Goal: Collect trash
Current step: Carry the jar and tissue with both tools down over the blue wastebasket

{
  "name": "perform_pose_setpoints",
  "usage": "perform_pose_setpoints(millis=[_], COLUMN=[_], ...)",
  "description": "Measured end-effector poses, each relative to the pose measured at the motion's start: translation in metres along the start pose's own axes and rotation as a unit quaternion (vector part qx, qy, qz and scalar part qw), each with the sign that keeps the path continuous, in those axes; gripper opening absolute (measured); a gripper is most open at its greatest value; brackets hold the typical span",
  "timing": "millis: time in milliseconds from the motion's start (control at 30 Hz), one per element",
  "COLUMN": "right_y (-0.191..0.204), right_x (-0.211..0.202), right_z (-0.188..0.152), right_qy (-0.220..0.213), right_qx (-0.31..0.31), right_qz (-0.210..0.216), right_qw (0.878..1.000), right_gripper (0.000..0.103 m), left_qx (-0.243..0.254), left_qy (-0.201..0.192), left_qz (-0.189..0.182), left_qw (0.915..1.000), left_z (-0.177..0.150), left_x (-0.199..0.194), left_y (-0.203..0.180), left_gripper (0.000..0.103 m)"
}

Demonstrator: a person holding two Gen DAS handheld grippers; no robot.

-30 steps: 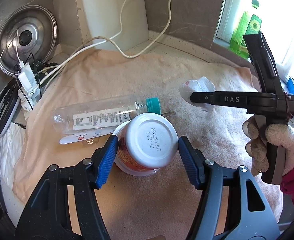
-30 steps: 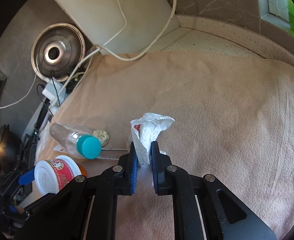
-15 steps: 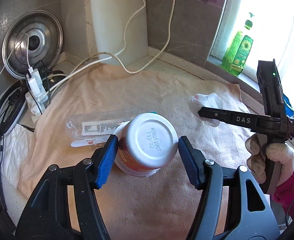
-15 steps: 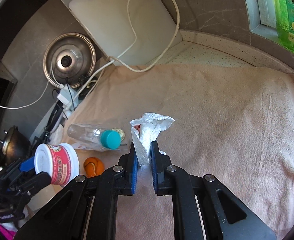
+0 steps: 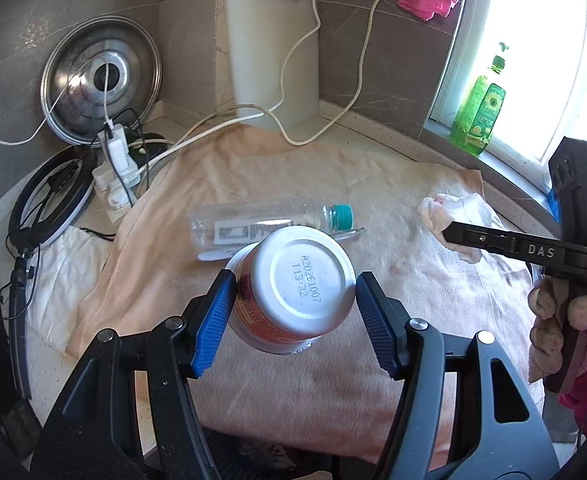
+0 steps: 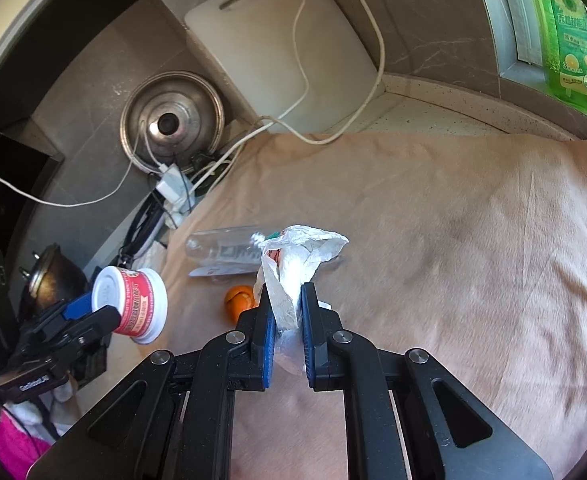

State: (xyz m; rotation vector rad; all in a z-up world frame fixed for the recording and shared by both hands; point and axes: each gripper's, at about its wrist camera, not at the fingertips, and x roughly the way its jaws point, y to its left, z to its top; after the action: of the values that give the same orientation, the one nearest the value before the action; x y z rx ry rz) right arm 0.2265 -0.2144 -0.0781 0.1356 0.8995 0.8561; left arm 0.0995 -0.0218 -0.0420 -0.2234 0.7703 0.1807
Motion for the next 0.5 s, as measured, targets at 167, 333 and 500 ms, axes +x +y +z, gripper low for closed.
perform_pose_setpoints(millis=[167, 333, 500], right_y=[0.024, 0.050, 0.077], right_x=[-0.007, -0.012, -0.014], right_z=[-0.021, -0.047, -0.077], right_qy=[0.001, 0.007, 0.018], right_qx=[-0.009, -0.011, -0.020], right_qz=[-0.002, 0.001, -0.001], right_qw=[1.000, 1.000, 1.000], right_gripper=[0.010, 0.010, 0.010], left_qx=[-0.003, -0.005, -0.012], left_qy=[0.004, 0.014, 0.030], left_qz=[-0.004, -0.008, -0.010], left_qw=[1.0000, 0.9999, 0.9994], left_z=[-0.020, -0.045, -0.071], left_x=[-0.015, -0.030, -0.038], left_y=[0.013, 0.027, 0.043], left_gripper=[0.064, 0.064, 0.064])
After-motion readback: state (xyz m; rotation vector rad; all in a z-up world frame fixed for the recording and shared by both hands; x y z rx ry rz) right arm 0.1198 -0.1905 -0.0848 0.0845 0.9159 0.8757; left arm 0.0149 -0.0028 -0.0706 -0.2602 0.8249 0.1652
